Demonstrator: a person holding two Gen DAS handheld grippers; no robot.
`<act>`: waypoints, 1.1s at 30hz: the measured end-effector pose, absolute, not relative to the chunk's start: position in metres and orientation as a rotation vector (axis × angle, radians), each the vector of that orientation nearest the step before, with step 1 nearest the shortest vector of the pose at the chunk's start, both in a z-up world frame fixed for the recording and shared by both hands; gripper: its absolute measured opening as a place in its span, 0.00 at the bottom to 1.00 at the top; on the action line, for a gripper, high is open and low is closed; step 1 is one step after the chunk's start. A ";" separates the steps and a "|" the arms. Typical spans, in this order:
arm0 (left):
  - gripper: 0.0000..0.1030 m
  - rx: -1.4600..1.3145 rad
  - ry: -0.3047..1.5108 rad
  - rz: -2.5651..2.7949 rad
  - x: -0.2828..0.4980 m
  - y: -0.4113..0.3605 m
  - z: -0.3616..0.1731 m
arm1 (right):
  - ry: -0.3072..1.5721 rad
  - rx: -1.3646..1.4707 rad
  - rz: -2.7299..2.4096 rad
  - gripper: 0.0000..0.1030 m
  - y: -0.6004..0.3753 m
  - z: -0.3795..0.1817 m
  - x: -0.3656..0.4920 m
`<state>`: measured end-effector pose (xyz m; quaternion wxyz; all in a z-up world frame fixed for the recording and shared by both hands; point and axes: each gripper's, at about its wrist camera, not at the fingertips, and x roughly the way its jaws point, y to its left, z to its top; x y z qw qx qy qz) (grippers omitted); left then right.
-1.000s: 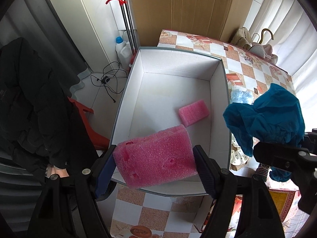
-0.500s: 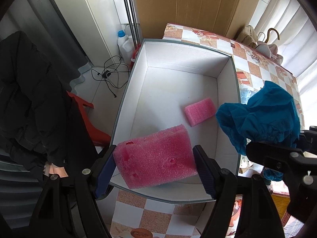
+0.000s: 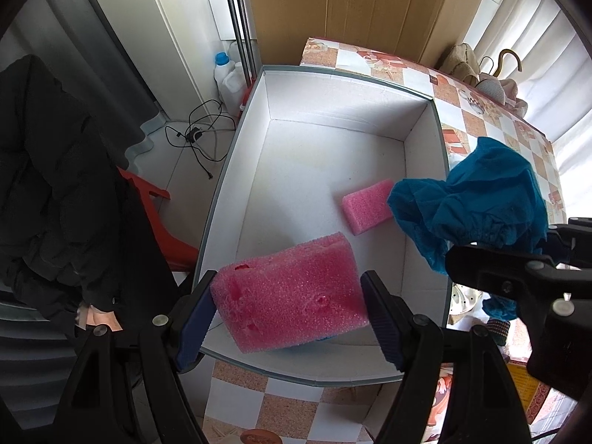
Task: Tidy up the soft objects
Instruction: 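Carry the foam block and blue cloth into the white box and release both, then grasp the blue fluffy boa with the left gripper while the right grasps the leopard scrunchie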
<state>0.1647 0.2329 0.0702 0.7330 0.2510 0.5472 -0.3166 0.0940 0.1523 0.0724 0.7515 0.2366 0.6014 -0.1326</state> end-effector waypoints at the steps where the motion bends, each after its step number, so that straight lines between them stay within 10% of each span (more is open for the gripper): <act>1: 0.78 0.548 1.203 -0.701 0.164 0.233 0.070 | 1.316 0.516 -0.282 0.32 0.152 0.072 0.094; 9: 0.90 0.437 1.250 -0.772 0.166 0.239 0.073 | 1.317 0.546 -0.325 0.99 0.141 0.075 0.082; 25: 1.00 0.518 1.177 -1.084 0.082 0.144 0.120 | 1.337 0.870 -0.563 0.99 0.043 0.128 -0.099; 33: 1.00 0.681 1.254 -1.047 0.049 0.061 0.063 | 1.444 0.885 -0.664 0.99 -0.004 0.057 -0.166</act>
